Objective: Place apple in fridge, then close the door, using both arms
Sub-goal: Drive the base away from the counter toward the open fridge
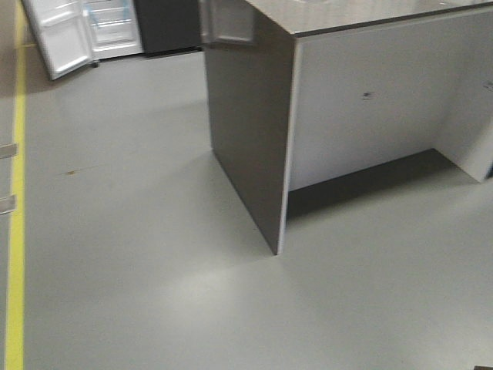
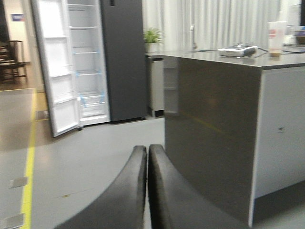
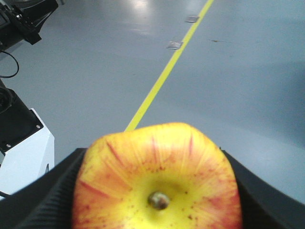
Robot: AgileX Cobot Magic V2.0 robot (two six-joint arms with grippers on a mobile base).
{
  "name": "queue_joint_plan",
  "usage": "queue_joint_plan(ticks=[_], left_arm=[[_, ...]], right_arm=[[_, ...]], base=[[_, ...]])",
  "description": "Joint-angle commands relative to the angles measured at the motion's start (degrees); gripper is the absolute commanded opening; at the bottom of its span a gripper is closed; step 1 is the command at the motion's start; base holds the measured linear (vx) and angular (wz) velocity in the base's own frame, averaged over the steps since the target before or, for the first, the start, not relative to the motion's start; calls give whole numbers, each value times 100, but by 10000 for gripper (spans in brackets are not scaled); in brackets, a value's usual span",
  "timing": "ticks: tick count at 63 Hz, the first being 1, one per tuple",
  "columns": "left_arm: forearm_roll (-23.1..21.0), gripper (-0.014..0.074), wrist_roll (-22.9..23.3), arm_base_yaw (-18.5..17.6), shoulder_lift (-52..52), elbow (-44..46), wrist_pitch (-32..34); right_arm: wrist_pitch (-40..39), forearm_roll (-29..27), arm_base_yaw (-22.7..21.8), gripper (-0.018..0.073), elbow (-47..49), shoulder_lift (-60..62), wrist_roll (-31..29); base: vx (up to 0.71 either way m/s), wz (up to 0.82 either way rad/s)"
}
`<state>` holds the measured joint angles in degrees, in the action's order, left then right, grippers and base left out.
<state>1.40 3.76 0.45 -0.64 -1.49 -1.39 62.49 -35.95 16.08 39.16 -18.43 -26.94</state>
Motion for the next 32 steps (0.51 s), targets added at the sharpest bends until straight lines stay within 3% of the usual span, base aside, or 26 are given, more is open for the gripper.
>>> queue_joint_plan(ticks=[1,32], left_arm=[[-52,-6,23,-43,-89,-120,407],[-52,-6,23,-43,-89,-120,407]], right_arm=[[-335,-241,3,398,162,-67,7],[-335,-241,3,398,162,-67,7]], base=[[-2,47],[-1,42]])
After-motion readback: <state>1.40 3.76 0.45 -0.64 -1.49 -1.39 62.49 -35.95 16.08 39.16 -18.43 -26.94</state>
